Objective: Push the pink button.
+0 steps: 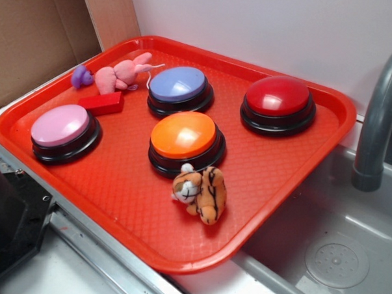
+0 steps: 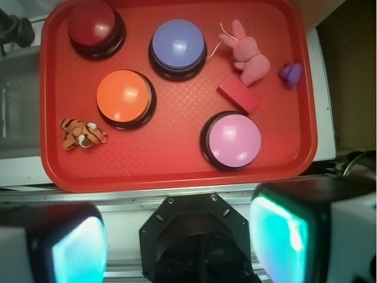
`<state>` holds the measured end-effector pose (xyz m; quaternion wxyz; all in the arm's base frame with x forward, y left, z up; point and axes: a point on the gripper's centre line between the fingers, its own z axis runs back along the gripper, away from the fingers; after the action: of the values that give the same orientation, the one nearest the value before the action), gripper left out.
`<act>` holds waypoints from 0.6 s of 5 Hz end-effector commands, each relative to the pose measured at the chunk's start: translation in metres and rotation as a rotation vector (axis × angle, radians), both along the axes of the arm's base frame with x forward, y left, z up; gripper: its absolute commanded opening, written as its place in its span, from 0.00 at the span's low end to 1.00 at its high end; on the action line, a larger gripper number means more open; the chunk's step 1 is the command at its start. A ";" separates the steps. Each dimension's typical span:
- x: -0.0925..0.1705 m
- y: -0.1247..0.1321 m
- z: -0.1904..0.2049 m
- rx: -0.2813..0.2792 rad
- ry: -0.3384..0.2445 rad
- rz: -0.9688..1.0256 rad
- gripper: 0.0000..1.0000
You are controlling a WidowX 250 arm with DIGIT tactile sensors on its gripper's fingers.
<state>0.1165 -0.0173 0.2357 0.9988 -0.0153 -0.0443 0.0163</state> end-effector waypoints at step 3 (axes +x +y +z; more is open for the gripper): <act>0.008 0.070 -0.048 -0.036 0.068 0.147 1.00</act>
<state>0.1241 0.0483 0.1845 0.9955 -0.0342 -0.0005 0.0879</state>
